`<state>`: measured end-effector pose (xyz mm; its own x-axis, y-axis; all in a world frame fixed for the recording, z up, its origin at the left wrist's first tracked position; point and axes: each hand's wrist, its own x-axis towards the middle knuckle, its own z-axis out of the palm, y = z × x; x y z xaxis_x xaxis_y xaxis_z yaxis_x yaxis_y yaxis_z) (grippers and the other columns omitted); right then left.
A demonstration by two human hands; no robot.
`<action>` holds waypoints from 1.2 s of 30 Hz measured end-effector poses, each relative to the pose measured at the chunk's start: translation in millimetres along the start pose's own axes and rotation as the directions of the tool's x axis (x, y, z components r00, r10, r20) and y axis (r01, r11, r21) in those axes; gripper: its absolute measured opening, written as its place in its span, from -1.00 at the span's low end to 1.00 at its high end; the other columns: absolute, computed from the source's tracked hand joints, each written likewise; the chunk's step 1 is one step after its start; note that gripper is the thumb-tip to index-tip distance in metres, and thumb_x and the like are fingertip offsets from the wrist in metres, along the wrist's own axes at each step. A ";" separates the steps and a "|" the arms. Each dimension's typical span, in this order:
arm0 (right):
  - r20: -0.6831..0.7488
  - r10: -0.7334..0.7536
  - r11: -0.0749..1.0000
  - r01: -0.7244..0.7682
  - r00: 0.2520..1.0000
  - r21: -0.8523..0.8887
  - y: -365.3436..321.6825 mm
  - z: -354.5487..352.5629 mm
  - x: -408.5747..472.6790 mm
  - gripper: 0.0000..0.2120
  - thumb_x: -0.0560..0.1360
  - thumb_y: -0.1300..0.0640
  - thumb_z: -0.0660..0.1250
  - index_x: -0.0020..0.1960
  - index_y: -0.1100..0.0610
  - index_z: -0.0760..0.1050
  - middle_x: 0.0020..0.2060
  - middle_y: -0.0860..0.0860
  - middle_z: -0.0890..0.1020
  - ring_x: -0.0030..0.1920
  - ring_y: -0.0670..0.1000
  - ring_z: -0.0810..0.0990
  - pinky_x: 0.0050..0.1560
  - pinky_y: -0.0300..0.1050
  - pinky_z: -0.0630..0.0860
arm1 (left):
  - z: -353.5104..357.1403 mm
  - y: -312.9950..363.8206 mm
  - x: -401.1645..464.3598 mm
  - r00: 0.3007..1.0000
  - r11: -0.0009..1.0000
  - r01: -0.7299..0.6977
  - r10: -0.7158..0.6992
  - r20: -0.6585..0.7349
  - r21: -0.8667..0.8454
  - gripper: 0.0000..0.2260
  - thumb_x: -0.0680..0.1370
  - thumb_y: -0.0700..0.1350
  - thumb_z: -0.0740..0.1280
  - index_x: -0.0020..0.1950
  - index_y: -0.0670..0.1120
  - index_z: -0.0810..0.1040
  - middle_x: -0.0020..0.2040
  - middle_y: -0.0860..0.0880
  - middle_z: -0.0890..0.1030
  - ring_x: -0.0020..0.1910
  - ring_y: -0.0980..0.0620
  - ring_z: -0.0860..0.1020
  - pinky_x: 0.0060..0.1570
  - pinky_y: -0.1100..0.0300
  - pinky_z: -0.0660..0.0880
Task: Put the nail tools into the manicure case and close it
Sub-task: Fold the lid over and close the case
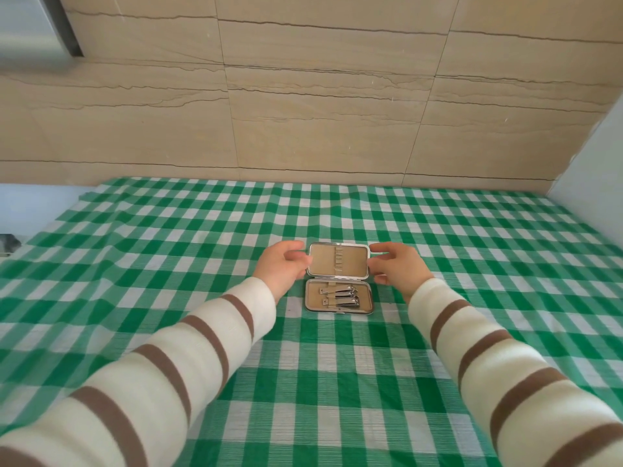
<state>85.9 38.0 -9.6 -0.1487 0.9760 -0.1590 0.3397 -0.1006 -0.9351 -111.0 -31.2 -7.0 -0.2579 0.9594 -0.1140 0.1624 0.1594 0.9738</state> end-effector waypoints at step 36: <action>0.373 -0.128 0.876 0.281 0.919 -0.392 13.9 -13.9 -37.7 -0.73 0.31 0.16 0.47 -0.19 -0.16 0.46 0.10 -0.04 0.49 -0.03 0.04 0.58 0.07 -0.01 0.57 | -8.6 -18.7 -18.1 0.914 0.800 -0.360 0.200 0.352 0.479 -0.79 0.35 -0.16 0.47 -0.14 -0.03 0.47 0.17 -0.01 0.46 0.10 -0.01 0.50 0.09 0.28 0.43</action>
<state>109.2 2.5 -12.2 -0.5267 0.8378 -0.1441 0.6194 0.2621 -0.7400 -117.5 -53.6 -21.5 0.1325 0.9910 0.0216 0.6795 -0.1066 0.7259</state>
